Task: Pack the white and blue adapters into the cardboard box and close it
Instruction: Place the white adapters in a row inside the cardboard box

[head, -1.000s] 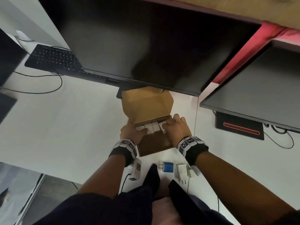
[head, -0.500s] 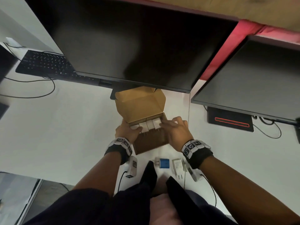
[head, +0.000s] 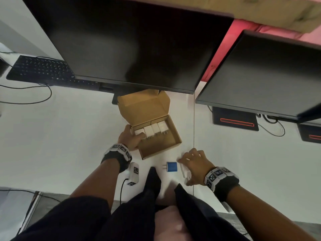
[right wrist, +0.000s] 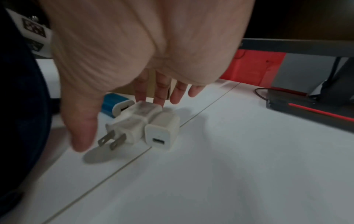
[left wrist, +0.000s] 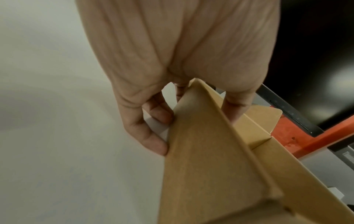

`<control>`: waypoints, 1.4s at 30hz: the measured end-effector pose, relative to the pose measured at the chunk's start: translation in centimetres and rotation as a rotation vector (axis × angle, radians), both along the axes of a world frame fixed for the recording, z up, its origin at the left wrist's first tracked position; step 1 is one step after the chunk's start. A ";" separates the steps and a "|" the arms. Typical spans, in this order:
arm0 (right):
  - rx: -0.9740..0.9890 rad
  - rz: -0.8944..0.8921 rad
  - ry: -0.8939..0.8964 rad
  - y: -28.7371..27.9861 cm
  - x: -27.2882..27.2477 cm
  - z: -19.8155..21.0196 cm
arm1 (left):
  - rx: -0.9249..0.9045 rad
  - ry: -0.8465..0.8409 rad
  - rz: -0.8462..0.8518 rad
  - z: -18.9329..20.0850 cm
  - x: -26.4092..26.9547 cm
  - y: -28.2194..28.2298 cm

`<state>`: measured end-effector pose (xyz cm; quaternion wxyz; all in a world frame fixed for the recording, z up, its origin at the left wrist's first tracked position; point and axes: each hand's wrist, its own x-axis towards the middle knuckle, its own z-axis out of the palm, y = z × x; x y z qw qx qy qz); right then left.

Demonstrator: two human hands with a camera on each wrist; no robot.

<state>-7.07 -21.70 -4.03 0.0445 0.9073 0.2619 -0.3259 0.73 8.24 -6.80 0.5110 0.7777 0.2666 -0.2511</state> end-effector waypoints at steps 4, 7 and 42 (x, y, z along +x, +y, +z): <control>-0.020 -0.019 -0.019 0.8 -0.1 0.1 | -0.078 0.012 0.092 0.0 -0.4 0.3; 0.070 -0.028 0.010 1.4 0.4 1.4 | -0.181 0.025 0.180 0.1 -0.5 0.6; 0.359 -0.039 0.014 13.3 6.3 2.3 | -0.193 0.007 0.181 0.3 -0.6 0.6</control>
